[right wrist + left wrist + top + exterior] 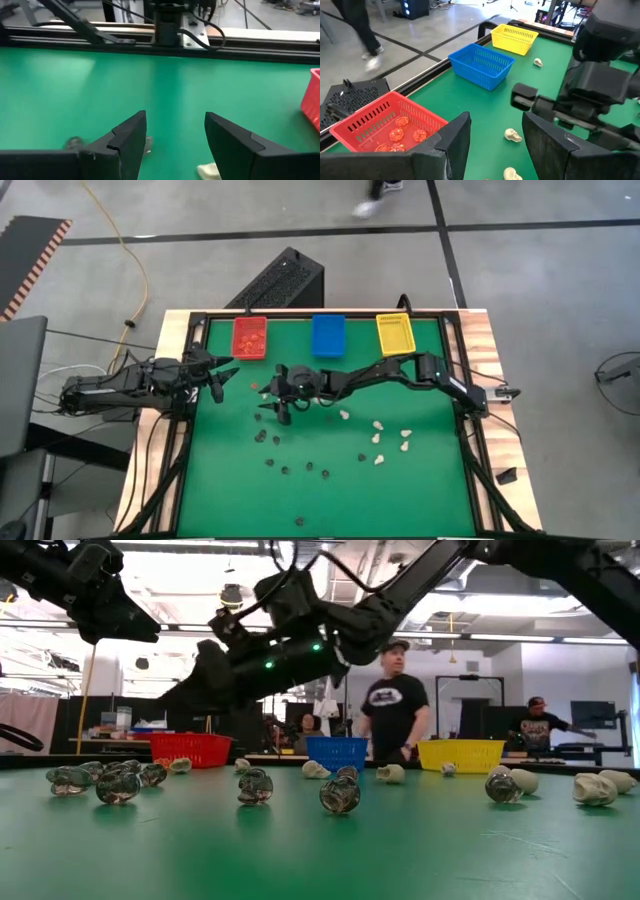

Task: Sort Halloween decoration
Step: Put the orange pumpkin toy into the red bin

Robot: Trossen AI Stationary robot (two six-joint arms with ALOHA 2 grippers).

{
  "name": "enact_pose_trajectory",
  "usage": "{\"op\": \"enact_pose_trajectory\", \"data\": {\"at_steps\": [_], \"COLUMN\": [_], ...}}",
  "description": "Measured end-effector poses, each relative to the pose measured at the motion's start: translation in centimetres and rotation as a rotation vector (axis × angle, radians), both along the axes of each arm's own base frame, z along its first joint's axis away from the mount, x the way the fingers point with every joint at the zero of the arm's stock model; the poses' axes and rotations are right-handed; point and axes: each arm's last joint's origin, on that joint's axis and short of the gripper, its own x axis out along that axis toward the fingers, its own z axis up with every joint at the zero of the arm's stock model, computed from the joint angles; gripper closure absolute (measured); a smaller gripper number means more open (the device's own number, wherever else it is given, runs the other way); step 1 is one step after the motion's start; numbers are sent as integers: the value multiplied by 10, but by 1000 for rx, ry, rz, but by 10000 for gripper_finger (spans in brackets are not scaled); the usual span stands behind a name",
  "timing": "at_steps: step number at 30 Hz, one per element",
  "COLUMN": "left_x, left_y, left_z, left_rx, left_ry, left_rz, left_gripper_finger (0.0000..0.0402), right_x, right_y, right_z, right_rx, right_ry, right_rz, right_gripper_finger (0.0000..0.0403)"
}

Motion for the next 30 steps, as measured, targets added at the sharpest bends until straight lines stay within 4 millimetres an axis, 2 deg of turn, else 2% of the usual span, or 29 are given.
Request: {"op": "enact_pose_trajectory", "data": {"at_steps": [8,12,16,24,30], "left_x": [0,0,0,0,0], "left_y": [0,0,0,0,0], "left_z": [0,0,0,0,0], "left_rx": [0,0,0,0,0], "left_ry": [0,0,1,0,0], "left_rz": [0,0,0,-1,0], "left_gripper_finger": [233,233,233,233,233], "right_x": [19,25,29,28,28], "right_y": [-15,-22,-29,-43,-43], "right_z": [-12,-11,-19,-16,-16], "right_rx": [21,23,39,76,122], "right_ry": [4,-6,11,10,7], "right_rz": [-38,-52,-69,-105,-118], "right_gripper_finger": [168,168,168,168,168]}}
